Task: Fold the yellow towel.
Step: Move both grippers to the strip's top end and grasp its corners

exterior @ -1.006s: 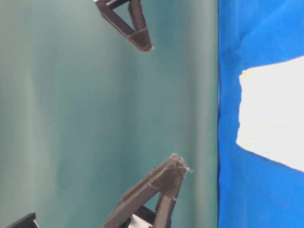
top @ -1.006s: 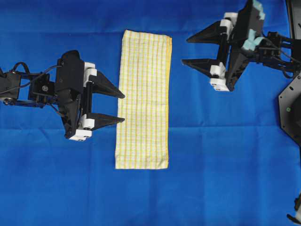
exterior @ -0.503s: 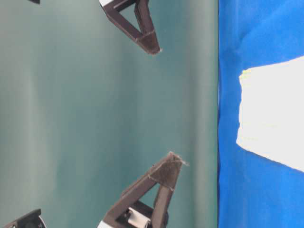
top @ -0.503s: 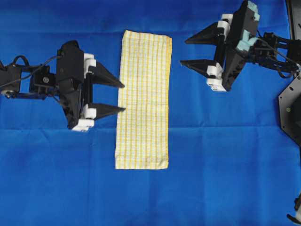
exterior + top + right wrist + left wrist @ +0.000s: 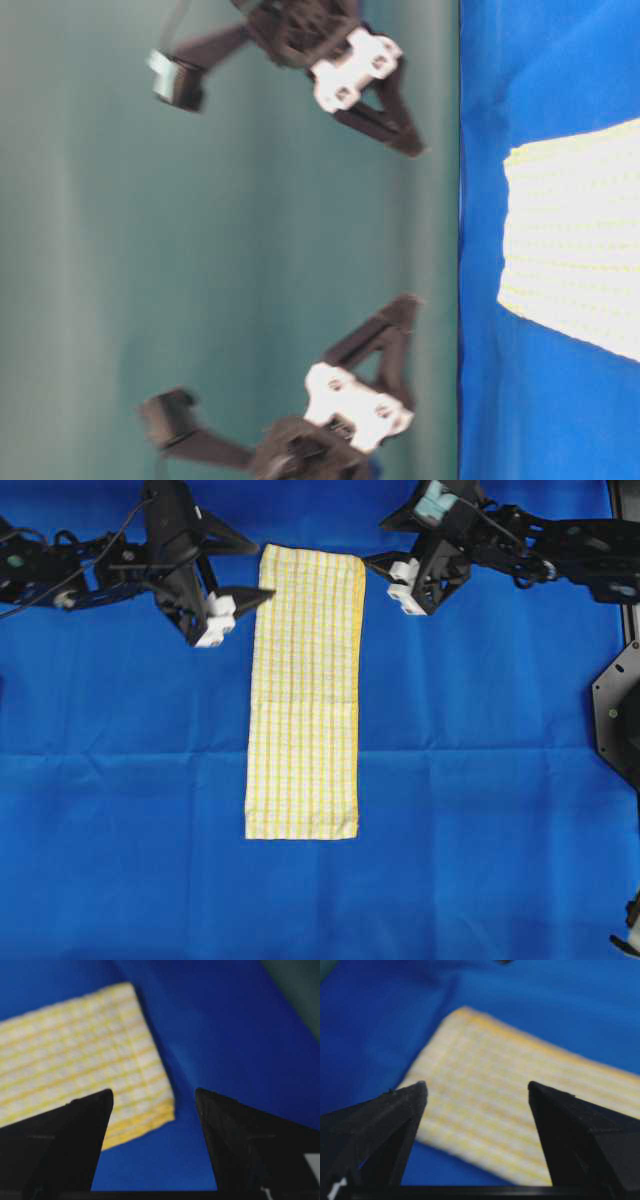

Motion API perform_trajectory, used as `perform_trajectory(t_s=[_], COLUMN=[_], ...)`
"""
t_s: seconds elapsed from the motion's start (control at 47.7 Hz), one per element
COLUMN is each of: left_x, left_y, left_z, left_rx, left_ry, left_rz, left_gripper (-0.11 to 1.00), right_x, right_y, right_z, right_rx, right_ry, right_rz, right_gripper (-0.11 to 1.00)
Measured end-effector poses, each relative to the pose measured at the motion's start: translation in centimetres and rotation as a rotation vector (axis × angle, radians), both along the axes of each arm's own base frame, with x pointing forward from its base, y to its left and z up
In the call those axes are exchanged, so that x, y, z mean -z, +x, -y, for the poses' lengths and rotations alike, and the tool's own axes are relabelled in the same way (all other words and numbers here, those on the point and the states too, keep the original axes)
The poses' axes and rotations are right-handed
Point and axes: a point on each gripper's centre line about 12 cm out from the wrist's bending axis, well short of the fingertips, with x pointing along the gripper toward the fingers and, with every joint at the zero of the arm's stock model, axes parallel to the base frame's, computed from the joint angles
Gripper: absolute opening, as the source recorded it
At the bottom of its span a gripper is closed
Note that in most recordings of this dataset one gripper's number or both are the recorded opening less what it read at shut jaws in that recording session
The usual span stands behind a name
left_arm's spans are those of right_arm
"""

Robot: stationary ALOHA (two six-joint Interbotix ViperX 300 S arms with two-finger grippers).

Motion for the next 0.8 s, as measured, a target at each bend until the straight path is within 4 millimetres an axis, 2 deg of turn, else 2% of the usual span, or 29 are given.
perform_trajectory(t_s=[0.189,0.398,0.65,0.796], left_x=[3.5,6.4,8.4,9.1], left_y=[0.4,1.2,1.4,1.8], left_z=[-2.4,-4.5,-5.8,-6.0], left_rx=[-0.054,-0.097,-0.124,-0.124], left_ry=[-0.014,-0.028,-0.044,-0.045], left_rz=[-0.044,-0.08,-0.112,-0.114], left_gripper=[0.76,0.76,0.73,0.6], right_x=[2.6,4.2,6.9,7.5], right_y=[1.1,2.0,1.9,2.2], right_z=[1.2,2.0,2.5,2.6], right_rx=[0.034,0.06,0.098,0.106], right_ry=[0.047,0.08,0.133,0.144], right_rz=[-0.044,-0.066,-0.11,-0.116], right_gripper=[0.73,0.73,0.73,0.67])
